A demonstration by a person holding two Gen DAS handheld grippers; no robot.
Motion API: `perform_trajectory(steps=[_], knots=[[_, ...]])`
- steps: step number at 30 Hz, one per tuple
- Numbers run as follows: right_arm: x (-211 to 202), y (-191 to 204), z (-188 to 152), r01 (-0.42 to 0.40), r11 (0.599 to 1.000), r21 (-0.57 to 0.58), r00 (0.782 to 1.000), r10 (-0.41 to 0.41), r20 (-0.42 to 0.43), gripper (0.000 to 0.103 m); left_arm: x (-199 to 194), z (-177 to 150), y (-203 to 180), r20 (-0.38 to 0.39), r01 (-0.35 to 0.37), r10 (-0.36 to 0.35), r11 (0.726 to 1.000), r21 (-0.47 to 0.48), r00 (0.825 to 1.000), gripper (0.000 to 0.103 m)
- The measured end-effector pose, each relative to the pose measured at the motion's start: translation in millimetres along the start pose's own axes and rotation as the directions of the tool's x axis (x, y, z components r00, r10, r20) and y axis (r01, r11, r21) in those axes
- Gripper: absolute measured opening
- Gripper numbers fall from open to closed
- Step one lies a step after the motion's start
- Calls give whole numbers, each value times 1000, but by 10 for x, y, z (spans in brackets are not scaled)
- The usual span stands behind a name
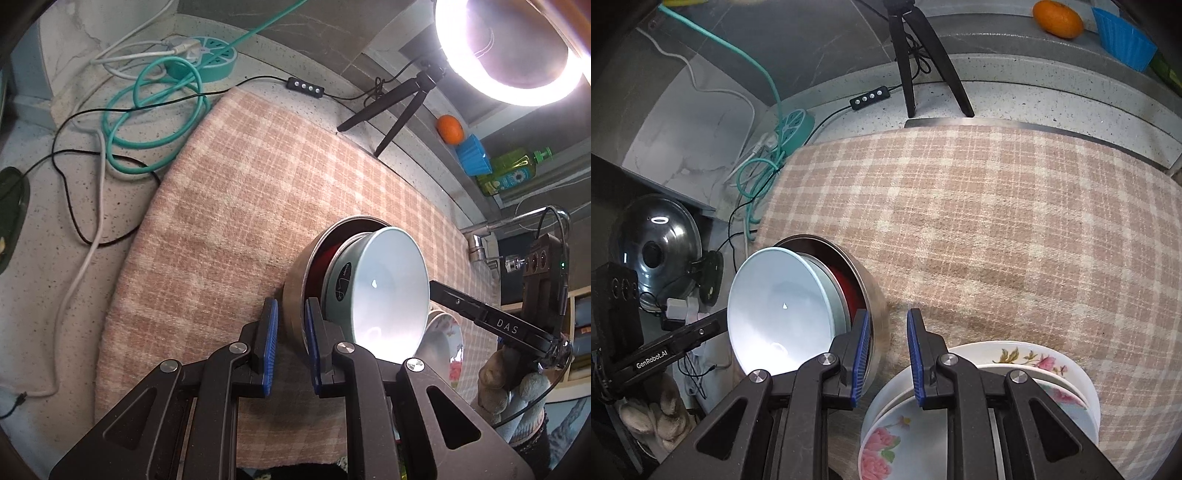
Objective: Organize plates and bowls
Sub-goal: 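Lift the nested steel bowl stack with both tools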
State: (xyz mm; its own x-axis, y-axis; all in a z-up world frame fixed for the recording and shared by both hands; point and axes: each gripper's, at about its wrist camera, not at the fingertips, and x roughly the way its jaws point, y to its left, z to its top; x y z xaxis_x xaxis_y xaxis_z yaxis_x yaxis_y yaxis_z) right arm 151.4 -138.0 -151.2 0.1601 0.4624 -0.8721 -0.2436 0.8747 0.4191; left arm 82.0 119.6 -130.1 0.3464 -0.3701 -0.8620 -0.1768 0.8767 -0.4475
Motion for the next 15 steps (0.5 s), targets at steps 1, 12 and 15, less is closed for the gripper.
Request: perform_trajectory(steps=[1,12,15], knots=[[7,-9,0,-3,1000,2,1000,3,-1,19,9,2,3,-2,0,0,1000,-2,1000,13],[81,34,23,-2,1000,-18,1000,2,-23,19,85,-6,-33,-11,-19,20,1000,13,1000,13],[115,44,22,-2,1000,-25,999,1,-32,19,99,-4,-37,-11,-24,24,1000,17,1000,13]])
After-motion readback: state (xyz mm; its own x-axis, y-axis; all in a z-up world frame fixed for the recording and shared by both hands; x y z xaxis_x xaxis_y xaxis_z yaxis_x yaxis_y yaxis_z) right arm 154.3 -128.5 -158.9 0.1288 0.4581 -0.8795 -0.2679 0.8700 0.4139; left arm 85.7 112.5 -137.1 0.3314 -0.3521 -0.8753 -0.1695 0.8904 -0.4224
